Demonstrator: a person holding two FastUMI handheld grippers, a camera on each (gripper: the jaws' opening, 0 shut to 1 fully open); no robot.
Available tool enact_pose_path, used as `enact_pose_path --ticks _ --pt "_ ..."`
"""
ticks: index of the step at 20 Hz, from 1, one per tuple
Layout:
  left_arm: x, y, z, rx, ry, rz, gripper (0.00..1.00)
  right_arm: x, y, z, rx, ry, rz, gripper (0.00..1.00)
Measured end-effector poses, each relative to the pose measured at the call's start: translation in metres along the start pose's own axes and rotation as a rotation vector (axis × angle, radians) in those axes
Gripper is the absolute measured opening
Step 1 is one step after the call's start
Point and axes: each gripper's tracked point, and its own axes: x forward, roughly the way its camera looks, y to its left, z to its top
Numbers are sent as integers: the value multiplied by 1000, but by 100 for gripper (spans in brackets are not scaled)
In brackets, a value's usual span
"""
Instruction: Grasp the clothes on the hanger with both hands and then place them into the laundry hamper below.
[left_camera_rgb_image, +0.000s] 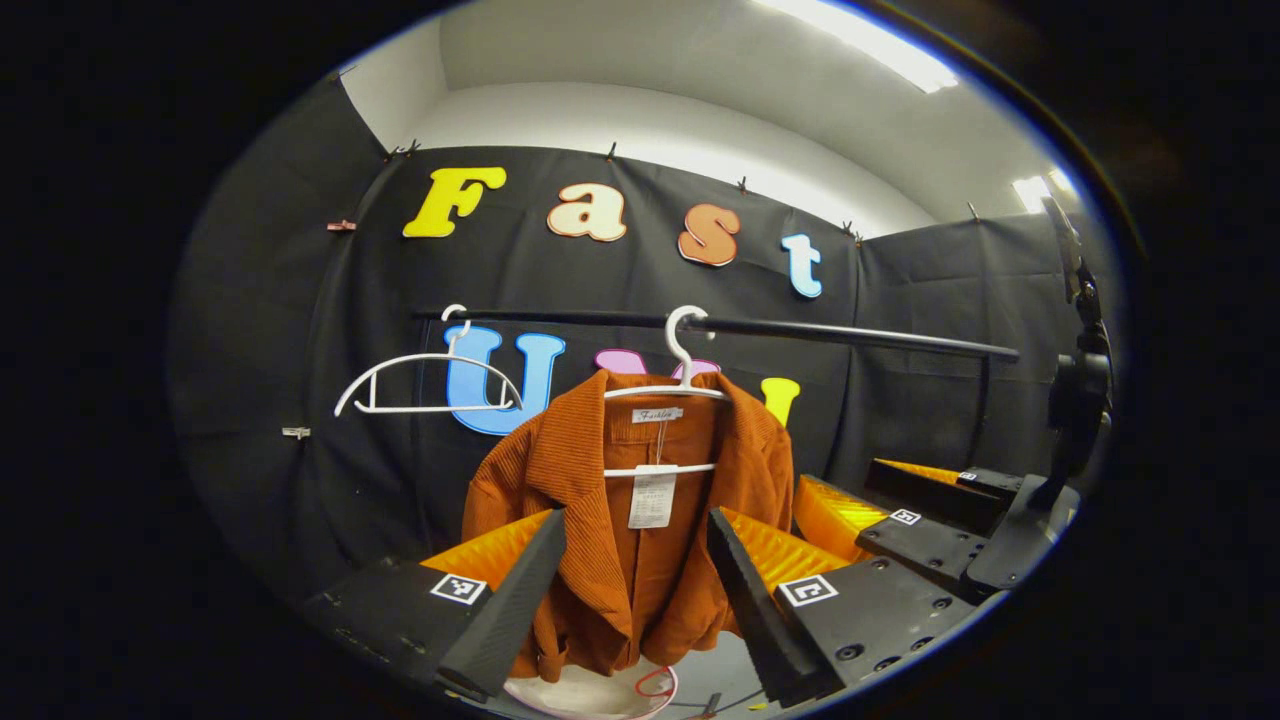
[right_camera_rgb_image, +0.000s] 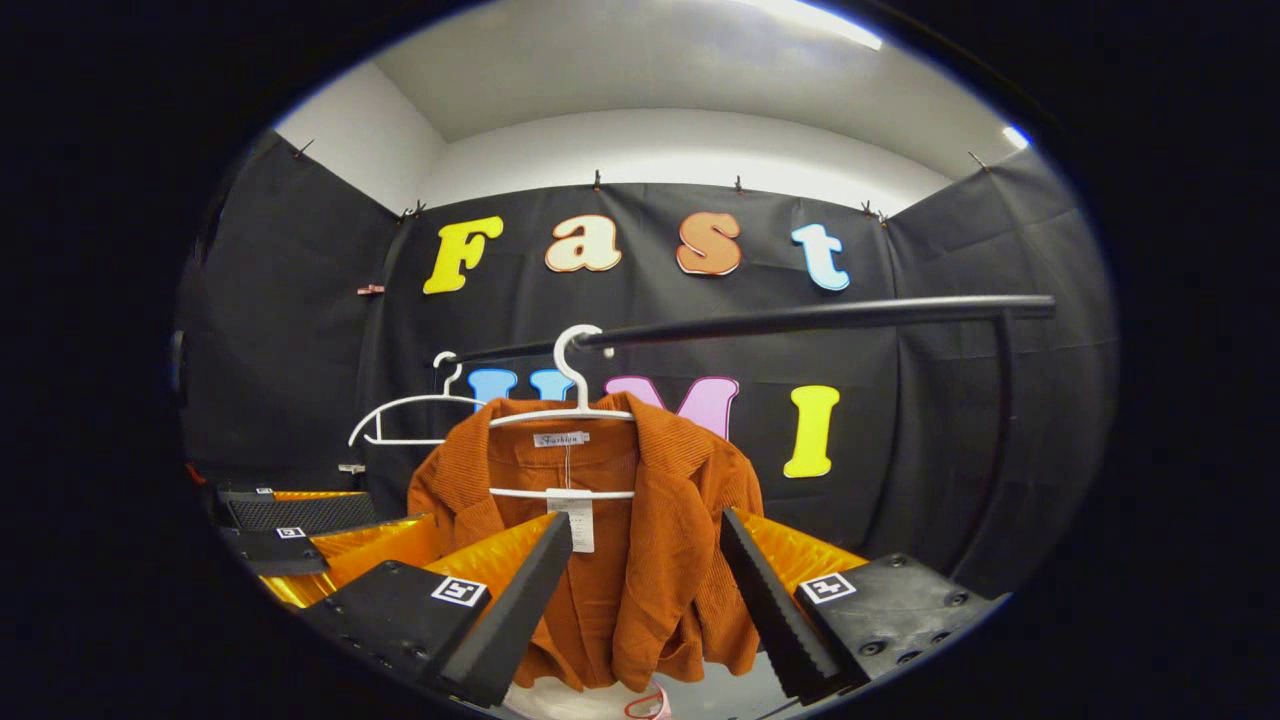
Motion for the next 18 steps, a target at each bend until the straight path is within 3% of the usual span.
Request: enact_pose_path --ticks 4,10,18 --pt "51 9 -32 -3 -14 66 90 45 -8 -35 -3 20 70 98" --pt "90 43 -45 -13 -37 229 90 92 -22 -80 38 98 93 98" --pt "131 69 -54 -7 -26 344 90 141 -14 -94 89 99 128 98"
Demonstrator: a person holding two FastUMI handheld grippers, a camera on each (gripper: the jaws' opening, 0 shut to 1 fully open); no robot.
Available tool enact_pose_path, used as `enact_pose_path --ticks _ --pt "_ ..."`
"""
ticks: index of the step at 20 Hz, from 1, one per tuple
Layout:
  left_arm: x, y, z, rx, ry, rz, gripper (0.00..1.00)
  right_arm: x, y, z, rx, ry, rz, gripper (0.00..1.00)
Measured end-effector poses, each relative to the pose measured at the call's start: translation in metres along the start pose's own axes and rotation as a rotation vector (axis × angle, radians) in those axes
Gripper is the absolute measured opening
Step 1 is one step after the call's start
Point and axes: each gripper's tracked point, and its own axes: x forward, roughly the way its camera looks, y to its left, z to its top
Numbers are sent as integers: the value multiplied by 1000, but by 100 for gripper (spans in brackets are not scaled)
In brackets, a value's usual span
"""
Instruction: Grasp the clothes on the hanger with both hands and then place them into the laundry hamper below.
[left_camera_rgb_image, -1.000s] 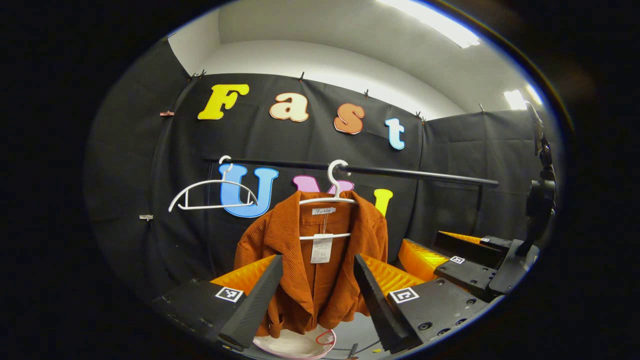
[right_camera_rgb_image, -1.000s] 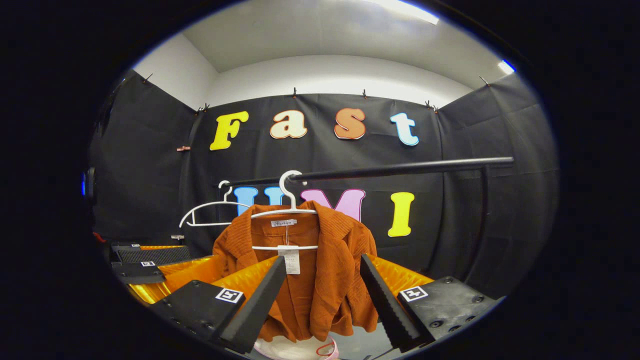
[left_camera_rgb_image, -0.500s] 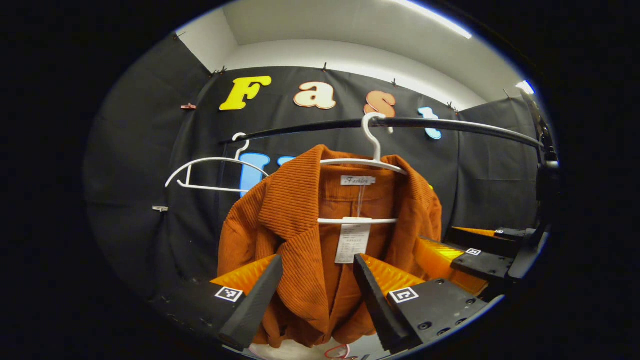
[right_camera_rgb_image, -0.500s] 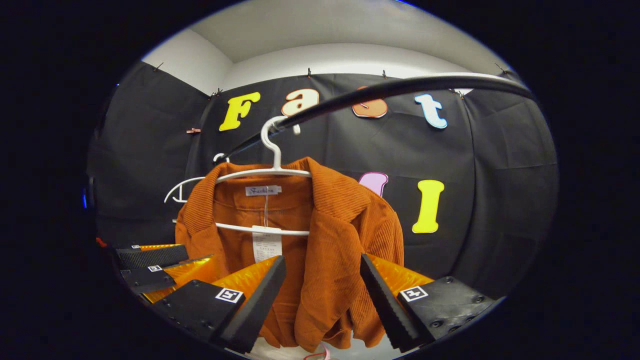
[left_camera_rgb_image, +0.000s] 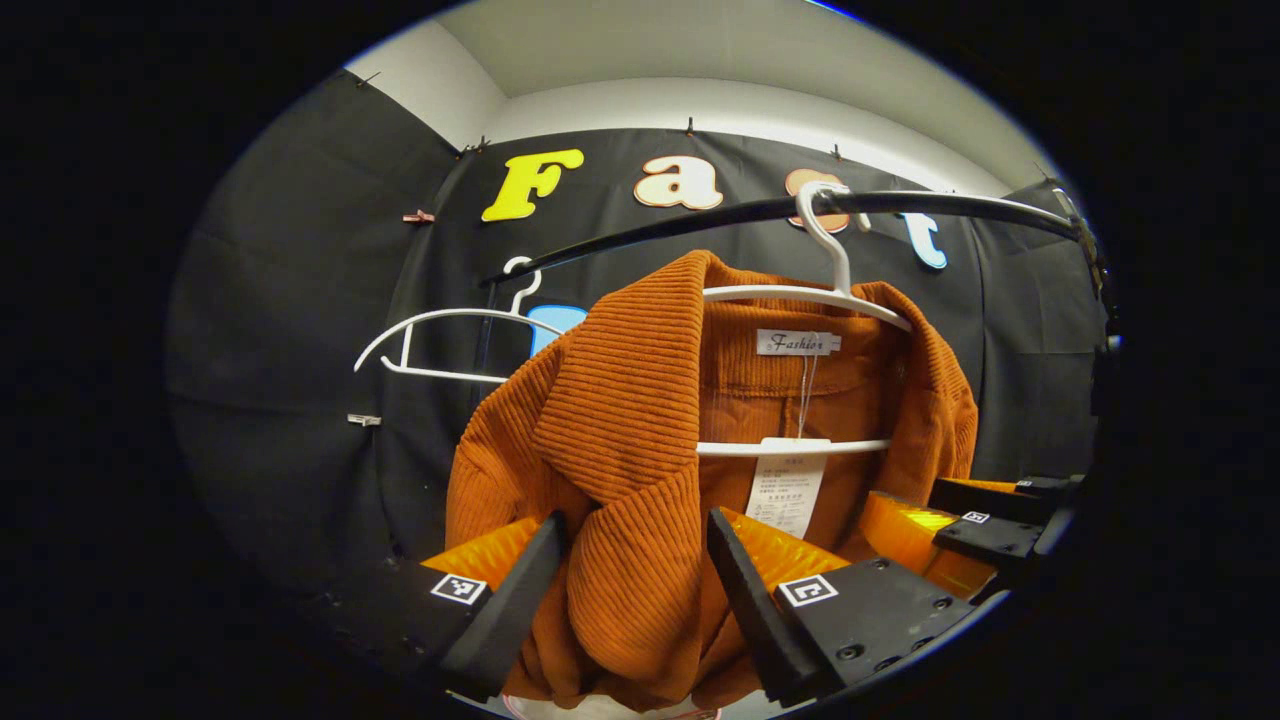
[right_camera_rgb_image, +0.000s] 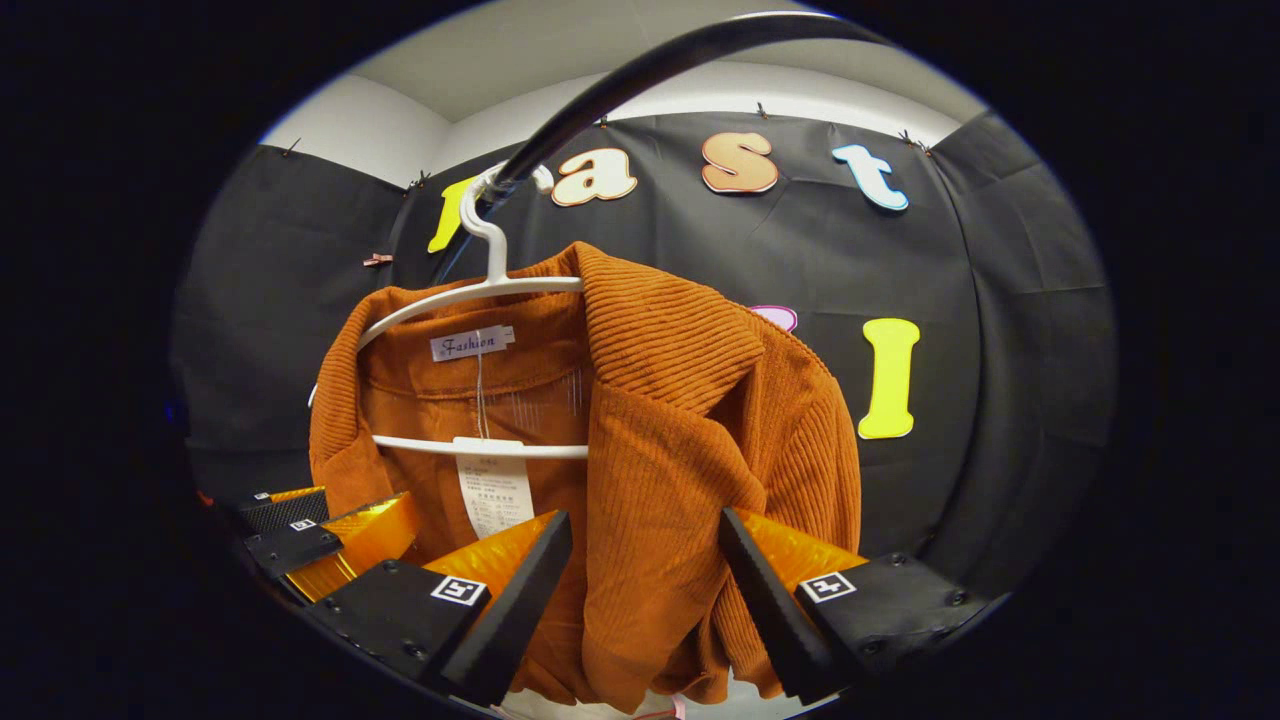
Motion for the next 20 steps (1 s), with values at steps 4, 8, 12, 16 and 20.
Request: enact_pose_path --ticks 4,8,12,16,20 --pt "16 3 4 -39 -19 25 69 25 -9 -5 -25 3 25 79" --pt "33 19 2 20 9 68 12 50 -25 -5 23 29 53 12" --pt "27 37 8 38 36 98 8 42 -54 6 77 24 53 14" --pt "-2 71 33 45 12 189 8 29 -88 36 140 -29 -16 14" --pt "-16 91 73 82 -52 261 8 20 -102 57 163 -69 -44 14"
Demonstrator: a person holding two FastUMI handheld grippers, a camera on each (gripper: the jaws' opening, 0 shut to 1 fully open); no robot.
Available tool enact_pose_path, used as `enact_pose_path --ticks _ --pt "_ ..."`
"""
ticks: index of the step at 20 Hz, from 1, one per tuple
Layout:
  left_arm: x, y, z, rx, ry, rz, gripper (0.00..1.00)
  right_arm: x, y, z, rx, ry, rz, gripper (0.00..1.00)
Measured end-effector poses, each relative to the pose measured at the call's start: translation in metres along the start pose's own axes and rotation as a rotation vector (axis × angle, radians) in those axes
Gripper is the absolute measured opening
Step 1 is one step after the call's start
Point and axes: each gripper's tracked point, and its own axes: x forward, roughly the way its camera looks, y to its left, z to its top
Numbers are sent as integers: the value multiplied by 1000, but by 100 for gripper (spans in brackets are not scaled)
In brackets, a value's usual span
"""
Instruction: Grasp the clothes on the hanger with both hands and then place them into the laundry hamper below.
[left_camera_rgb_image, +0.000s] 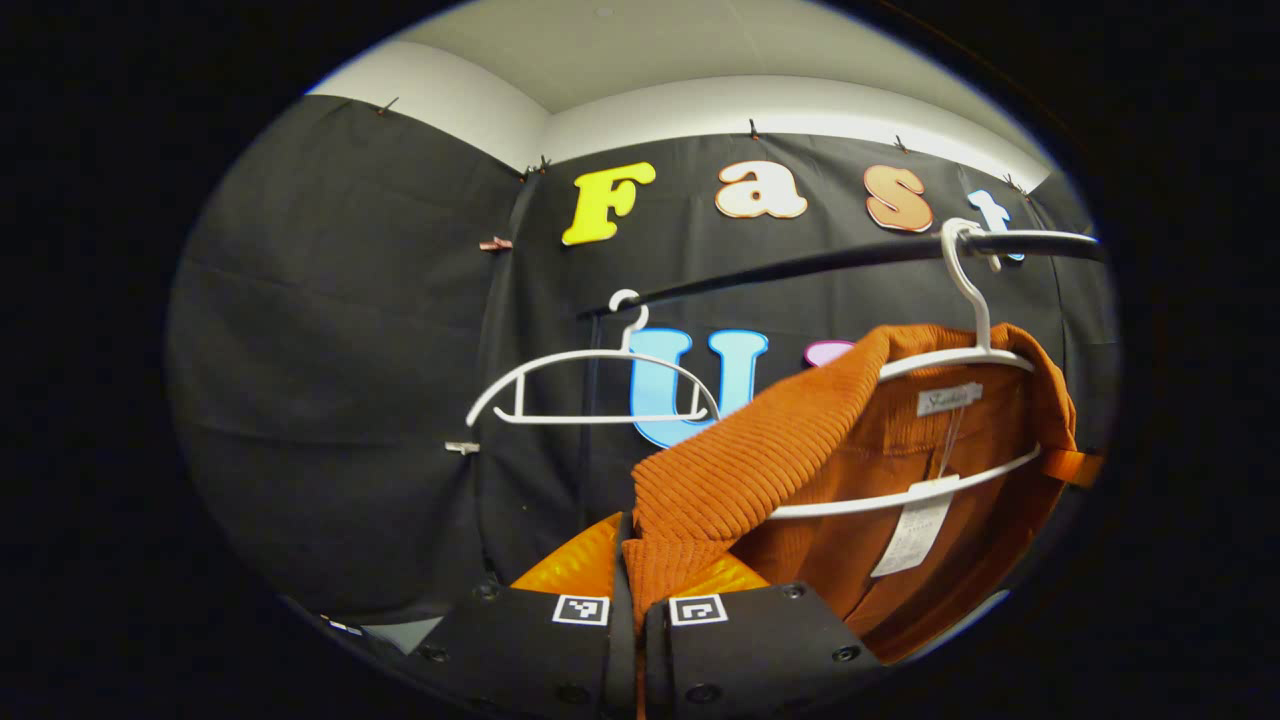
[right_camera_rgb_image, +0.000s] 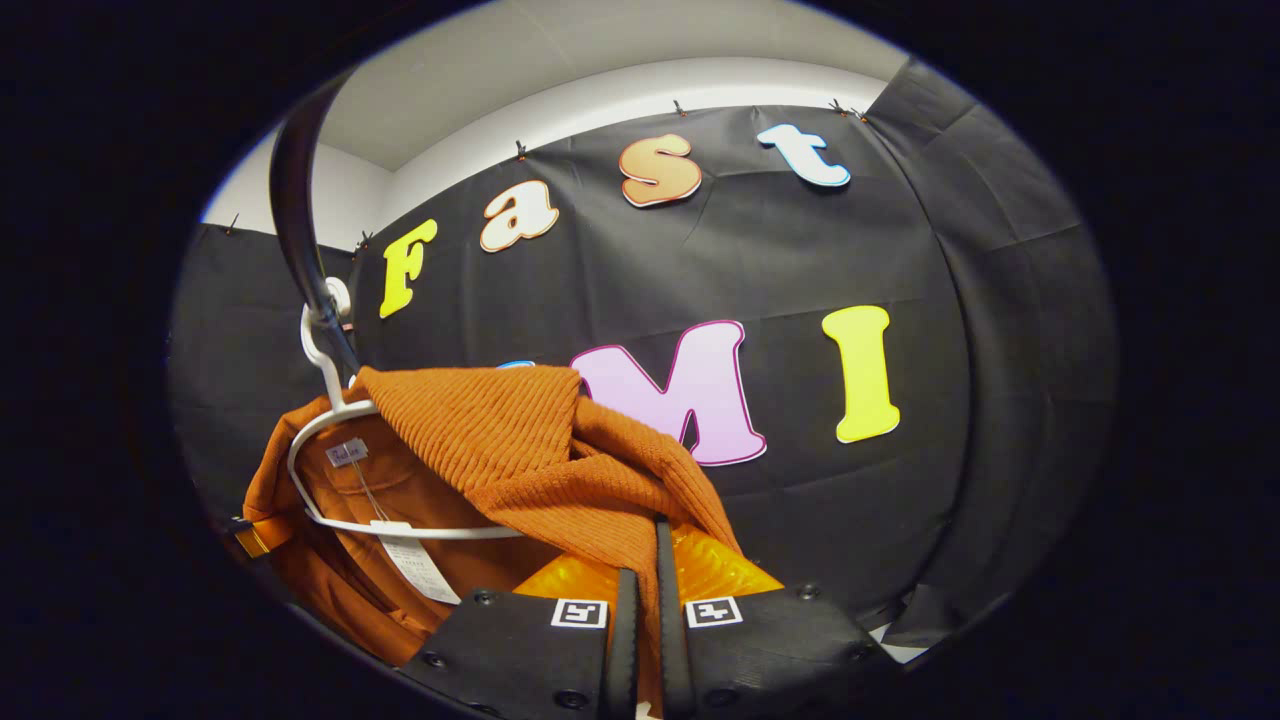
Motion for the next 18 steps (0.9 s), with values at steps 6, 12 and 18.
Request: enact_pose_path --ticks 6,12,18 --pt "-9 12 54 50 -141 17 7 -7 -18 45 -11 -107 -31 19" --pt "19 6 89 90 -247 -51 7 13 -15 58 -73 -133 -13 14" --pt "68 -1 90 190 -225 -203 8 30 -10 57 -85 -111 16 14"
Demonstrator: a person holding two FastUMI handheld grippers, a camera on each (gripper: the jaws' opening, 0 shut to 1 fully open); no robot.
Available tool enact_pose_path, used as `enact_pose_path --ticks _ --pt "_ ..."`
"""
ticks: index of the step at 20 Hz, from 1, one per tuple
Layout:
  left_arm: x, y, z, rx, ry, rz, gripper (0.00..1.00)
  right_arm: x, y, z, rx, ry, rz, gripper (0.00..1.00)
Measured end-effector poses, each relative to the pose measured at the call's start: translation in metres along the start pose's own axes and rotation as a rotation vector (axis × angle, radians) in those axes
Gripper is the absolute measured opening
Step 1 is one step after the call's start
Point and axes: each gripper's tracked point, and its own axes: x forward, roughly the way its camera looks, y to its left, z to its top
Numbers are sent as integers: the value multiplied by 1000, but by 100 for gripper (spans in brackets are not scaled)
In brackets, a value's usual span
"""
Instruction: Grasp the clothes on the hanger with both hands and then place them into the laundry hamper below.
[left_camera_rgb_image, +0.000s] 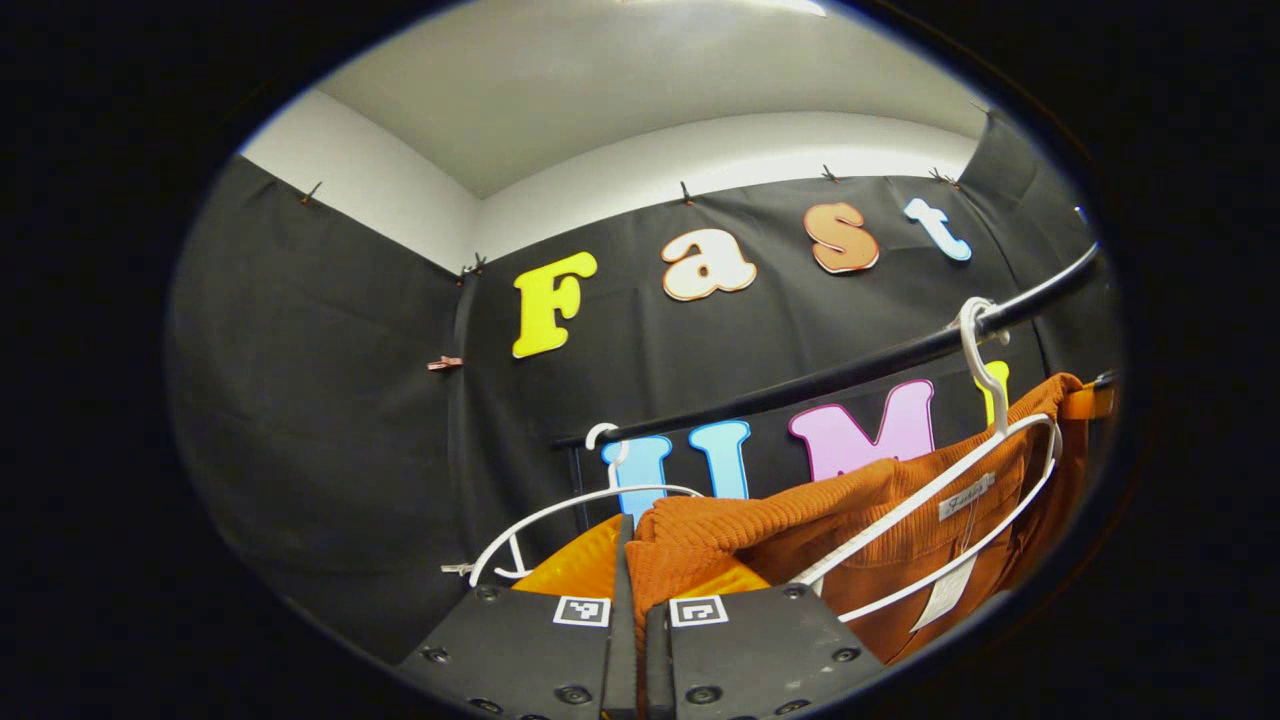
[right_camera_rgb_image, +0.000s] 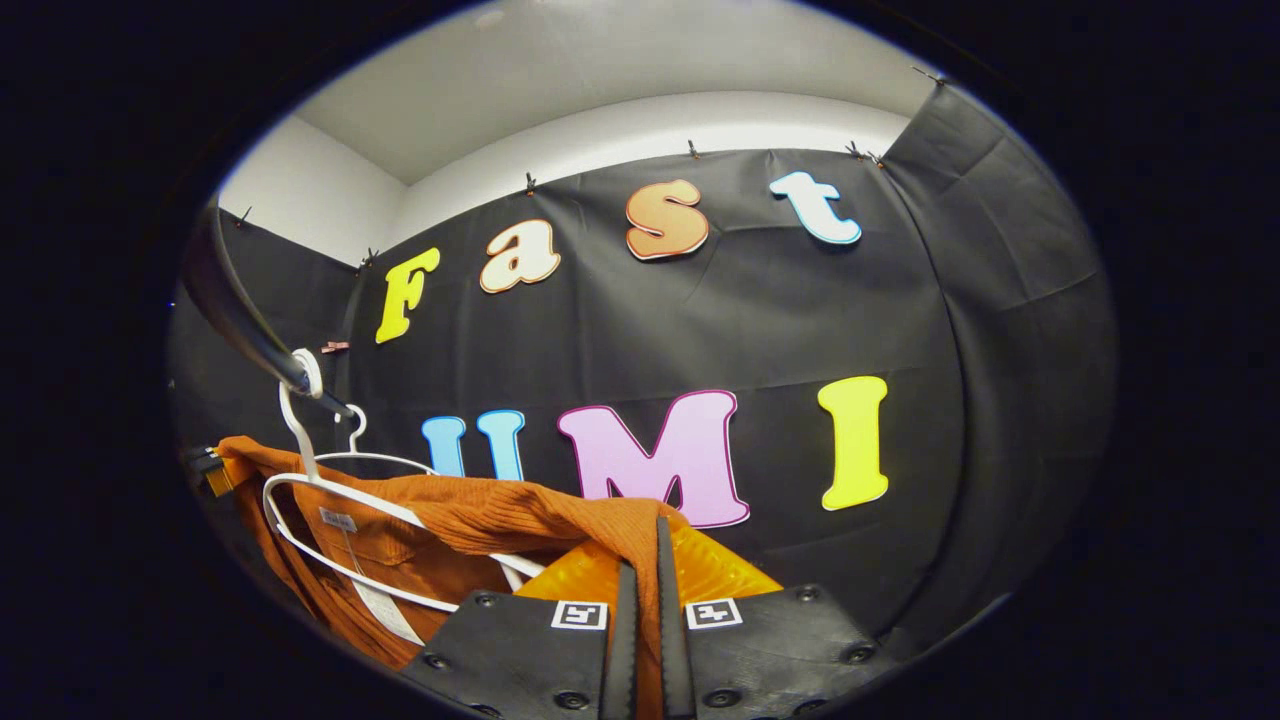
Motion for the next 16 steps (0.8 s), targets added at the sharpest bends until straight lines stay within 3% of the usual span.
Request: enact_pose_path --ticks 5,6,7,12,13,16 --pt "44 0 -3 -165 52 -109 7 24 5 21 -43 -32 36 14" --pt "51 0 -6 -178 64 -116 7 29 8 24 -46 -40 43 10" --pt "57 0 -11 -185 81 -124 8 33 9 20 -53 -34 50 14" --pt "67 -14 -67 -240 182 -207 8 50 -3 -13 -33 45 77 14" --pt "66 -18 -77 -262 190 -225 8 50 -6 -21 -28 61 80 18" --pt "65 -23 -84 -395 181 -281 8 50 -5 -19 0 39 118 14"
